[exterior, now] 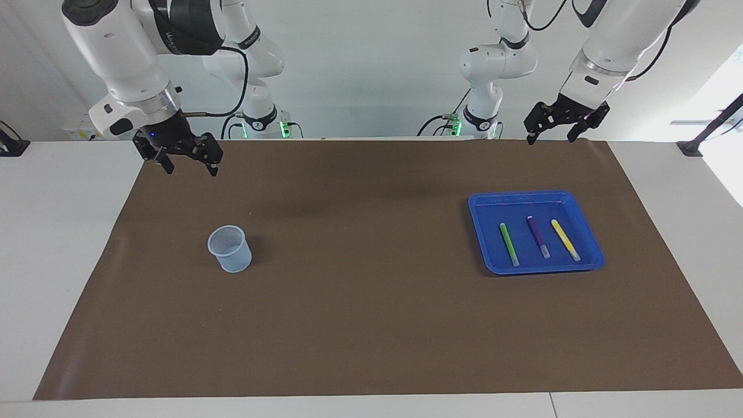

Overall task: Transfer and insert pens with both arms
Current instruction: 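Lower the left gripper into the blue tray and grasp the yellow pen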

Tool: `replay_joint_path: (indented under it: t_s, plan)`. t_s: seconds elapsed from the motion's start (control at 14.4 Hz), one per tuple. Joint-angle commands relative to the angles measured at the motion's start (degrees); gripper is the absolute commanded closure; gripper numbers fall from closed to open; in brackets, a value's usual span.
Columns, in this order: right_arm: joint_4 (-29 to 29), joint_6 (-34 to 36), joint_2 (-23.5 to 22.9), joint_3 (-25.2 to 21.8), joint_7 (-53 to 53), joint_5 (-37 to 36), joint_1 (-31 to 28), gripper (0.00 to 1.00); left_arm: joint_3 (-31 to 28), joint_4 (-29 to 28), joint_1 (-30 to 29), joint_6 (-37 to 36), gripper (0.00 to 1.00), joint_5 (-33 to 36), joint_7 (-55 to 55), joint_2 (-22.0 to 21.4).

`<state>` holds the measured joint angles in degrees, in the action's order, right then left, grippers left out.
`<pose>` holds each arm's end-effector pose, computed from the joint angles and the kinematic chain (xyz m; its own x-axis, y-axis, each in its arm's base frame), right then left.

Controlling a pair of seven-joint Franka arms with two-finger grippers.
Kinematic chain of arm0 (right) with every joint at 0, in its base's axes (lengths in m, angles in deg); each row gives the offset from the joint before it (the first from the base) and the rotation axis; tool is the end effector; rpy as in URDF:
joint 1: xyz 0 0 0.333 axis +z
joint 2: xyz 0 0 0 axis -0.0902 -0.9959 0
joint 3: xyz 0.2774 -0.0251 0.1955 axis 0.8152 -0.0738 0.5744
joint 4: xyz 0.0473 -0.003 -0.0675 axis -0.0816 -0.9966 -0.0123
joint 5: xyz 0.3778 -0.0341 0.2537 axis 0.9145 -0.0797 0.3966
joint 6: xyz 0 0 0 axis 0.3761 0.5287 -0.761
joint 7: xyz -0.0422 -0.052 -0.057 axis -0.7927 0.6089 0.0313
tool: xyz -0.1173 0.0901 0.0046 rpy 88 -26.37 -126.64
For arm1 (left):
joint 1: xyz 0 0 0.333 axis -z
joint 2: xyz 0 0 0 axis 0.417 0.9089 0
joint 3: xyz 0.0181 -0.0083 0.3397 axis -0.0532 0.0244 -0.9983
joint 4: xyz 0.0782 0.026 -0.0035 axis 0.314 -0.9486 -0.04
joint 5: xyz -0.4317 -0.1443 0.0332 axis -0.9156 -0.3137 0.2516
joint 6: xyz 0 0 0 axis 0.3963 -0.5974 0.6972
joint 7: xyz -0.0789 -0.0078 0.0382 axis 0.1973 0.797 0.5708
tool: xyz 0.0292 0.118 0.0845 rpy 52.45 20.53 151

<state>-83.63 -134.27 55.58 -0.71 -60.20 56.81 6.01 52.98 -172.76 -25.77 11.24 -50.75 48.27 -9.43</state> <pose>0.6183 0.0109 0.5704 0.9951 -0.0979 -0.0150 -0.0978 -0.9952 0.0008 0.5619 -0.0985 0.6167 0.9969 0.0000 -0.0783 0.0007 -1.0000 0.0096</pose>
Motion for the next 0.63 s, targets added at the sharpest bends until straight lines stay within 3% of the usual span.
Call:
replay_joint_path:
  t_s: [0.0, 0.56]
  plan:
    - [-0.2, 0.9, 0.7, 0.4, -1.4, 1.4, -0.8, 0.00, -0.7, -0.4, 0.4, -0.4, 0.00, -0.7, 0.4, -0.7]
    - [-0.2, 0.9, 0.7, 0.4, -1.4, 1.4, -0.8, 0.00, -0.7, -0.7, 0.3, -0.3, 0.00, -0.8, -0.4, -0.9]
